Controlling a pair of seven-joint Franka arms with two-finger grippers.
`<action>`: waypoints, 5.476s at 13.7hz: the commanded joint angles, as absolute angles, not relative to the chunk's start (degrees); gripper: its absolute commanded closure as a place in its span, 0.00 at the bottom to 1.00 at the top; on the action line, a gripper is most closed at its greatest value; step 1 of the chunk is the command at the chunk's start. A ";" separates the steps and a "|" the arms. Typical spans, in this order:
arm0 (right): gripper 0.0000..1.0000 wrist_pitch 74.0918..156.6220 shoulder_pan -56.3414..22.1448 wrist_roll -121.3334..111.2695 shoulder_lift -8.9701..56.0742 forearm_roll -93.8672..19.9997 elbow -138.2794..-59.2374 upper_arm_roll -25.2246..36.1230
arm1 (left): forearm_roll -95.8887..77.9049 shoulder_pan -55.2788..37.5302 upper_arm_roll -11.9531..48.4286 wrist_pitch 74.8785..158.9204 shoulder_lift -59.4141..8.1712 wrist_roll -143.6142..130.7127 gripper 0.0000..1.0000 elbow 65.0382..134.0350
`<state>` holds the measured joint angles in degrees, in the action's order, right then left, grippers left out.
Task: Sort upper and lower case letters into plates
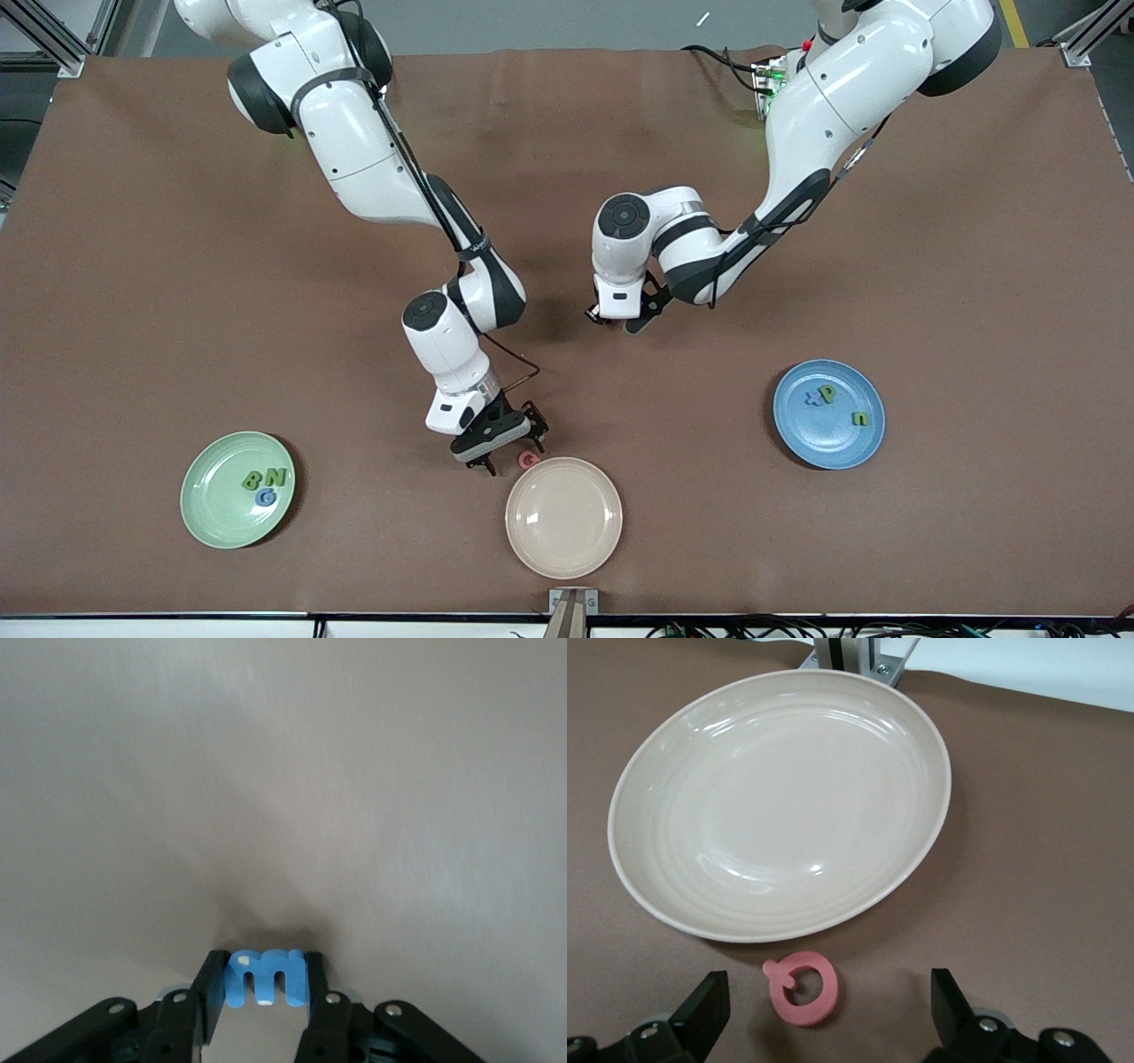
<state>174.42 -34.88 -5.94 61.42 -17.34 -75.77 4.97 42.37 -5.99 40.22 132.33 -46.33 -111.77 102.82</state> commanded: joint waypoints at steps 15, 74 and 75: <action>0.61 181.14 -38.76 -6.15 66.45 -17.84 -72.16 8.26 | 41.31 21.35 41.49 121.64 -44.12 -67.78 0.92 92.72; 0.93 154.51 -38.76 8.33 56.08 -17.31 -77.52 10.99 | 34.54 44.67 70.17 85.08 -29.98 -38.15 0.00 78.40; 0.97 153.99 -38.59 9.39 55.64 -17.23 -77.43 11.07 | 34.63 43.78 69.35 85.08 -28.93 -37.97 0.00 78.40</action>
<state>154.36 -38.21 6.76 56.86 -17.10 -76.32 10.94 35.81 46.58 73.27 86.21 -32.93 -39.87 79.31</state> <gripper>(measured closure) 0.648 0.000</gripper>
